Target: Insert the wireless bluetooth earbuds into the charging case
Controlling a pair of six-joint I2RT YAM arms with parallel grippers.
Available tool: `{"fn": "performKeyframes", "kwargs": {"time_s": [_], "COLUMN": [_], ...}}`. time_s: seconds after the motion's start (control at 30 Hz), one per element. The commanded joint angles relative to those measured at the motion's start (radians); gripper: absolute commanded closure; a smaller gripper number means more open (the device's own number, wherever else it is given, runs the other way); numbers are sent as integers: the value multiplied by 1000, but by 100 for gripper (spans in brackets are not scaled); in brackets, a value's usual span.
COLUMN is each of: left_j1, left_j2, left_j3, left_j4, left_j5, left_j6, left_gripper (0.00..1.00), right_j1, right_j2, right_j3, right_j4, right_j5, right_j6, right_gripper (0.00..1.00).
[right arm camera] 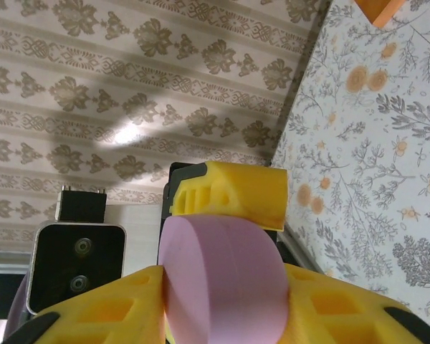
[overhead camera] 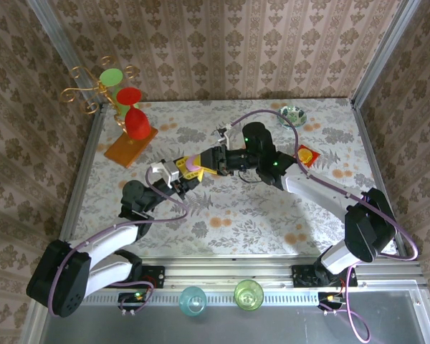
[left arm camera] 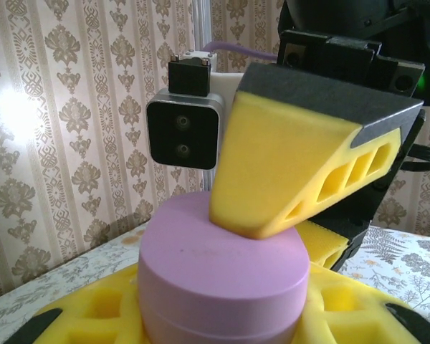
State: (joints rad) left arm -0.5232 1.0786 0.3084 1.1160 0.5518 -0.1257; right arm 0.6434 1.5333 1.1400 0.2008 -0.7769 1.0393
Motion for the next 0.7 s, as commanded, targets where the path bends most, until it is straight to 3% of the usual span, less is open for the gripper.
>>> {"fn": "performKeyframes", "kwargs": {"time_s": [0.0,0.07,0.2,0.27,0.33,0.53,0.67], "left_j1": [-12,-11,-10,-8,-6,-18,-40], "left_j2": [1,4,-5,-29,-69,-214,-244], "left_j3": [39,38,28,17,5,-17,-57], "left_j4": [64,62,31,-28,-124,-512,-556], "left_j5": [43,44,36,24,10,-59,-116], "left_j6": [-18,-12,25,64,116,284,293], "left_gripper": [76,68,41,24,15,5,4], "right_j1": [-11,-14,-29,-41,-52,-85,-89], "right_j2": [1,-4,-27,-44,-55,-14,84], "right_j3": [-17,-24,-48,-57,-68,-60,17], "right_j4": [66,71,52,14,-19,-197,-333], "right_j5": [-9,-10,41,83,122,299,468], "right_j6": [27,24,-10,-42,-78,-242,-366], "right_gripper": [70,75,77,77,77,77,77]}}
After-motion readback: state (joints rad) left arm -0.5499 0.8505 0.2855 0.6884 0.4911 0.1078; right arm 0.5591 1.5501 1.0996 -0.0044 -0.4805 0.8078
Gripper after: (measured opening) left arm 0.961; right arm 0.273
